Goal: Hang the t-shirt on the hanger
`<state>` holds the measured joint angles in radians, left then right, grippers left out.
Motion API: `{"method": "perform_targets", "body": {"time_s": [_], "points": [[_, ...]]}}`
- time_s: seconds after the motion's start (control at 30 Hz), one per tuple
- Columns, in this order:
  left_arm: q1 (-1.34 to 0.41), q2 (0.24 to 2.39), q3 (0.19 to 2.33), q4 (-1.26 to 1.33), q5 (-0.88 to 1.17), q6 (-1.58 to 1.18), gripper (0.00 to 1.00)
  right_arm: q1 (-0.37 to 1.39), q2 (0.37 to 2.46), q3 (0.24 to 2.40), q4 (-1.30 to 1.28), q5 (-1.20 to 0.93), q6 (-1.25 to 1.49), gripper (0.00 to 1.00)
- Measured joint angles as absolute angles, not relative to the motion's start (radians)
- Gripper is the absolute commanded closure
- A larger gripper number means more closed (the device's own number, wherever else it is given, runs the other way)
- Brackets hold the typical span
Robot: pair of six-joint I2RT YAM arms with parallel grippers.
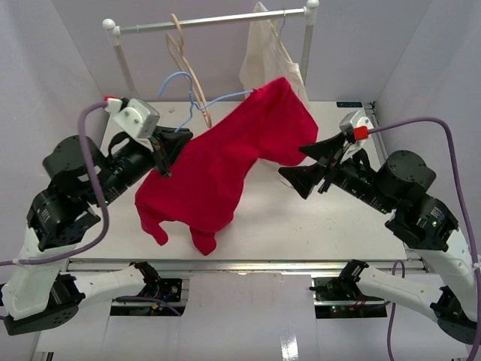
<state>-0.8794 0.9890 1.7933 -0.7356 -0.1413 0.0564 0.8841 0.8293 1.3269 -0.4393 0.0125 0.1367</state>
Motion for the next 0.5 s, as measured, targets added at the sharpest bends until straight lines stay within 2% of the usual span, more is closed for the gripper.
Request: {"method": "perform_targets", "body": {"time_s": [0.23,0.5], "points": [[-0.879,0.98,1.87,-0.726,-0.142,0.037,1.0,0.884,0.827,1.109,-0.391,0.027,0.159,0.18],[-0.879,1.018,1.962,-0.834,-0.089,0.025,1.0,0.884,0.837,1.082,-0.344,0.003,0.148,0.19]]}}
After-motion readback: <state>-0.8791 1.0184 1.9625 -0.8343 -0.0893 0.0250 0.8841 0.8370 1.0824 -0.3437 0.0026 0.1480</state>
